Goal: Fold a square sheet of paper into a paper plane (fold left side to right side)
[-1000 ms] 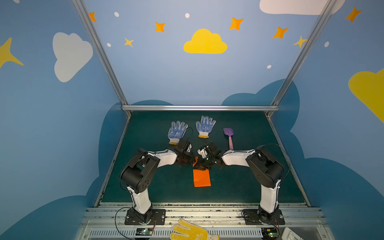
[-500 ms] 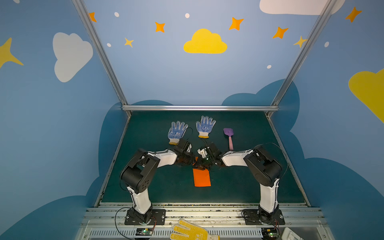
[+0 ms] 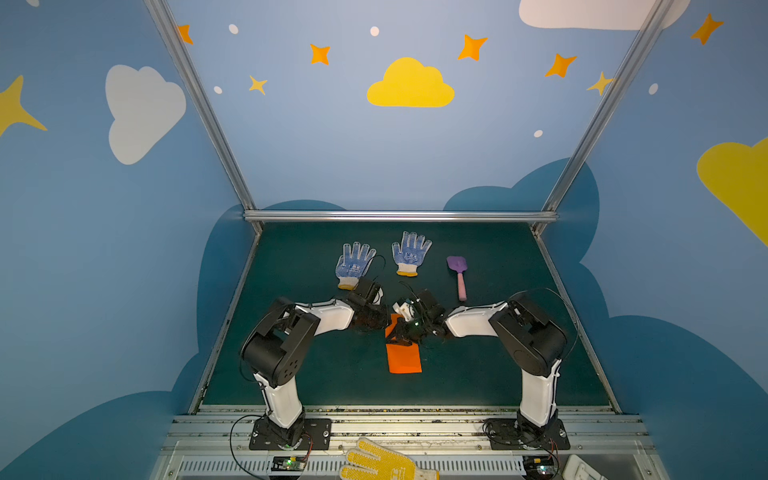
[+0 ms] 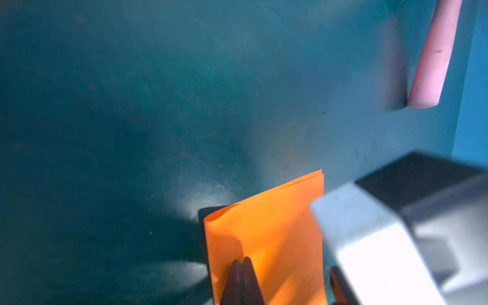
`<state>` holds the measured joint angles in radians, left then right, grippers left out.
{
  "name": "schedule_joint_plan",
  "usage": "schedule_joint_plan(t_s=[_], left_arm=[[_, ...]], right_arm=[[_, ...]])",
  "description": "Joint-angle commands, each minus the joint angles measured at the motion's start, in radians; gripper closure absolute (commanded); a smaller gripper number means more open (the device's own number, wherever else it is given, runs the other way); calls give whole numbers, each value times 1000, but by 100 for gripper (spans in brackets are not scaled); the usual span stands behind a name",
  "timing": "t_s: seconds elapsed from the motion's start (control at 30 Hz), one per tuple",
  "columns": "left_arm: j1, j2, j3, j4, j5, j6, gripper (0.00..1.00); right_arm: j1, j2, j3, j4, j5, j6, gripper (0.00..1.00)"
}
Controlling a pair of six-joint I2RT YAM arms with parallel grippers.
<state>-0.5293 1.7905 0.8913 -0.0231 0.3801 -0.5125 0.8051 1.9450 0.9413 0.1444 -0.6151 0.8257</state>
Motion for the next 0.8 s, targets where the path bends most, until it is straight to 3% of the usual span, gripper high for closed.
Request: schedule_joint_plan(t_s=[0.0,0.37,0.77], left_arm=[[-1,42,-33,-51,-44,6,96],[-3,39,-43,-40,-44,1,96],[-3,20,-54,-32,-49,-4,96]], right_arm=[[37,18,-73,-162,29,-34,100],[126,-7,-164,-203,70,-68,100],[168,-137,-454,-26,88,40,100]])
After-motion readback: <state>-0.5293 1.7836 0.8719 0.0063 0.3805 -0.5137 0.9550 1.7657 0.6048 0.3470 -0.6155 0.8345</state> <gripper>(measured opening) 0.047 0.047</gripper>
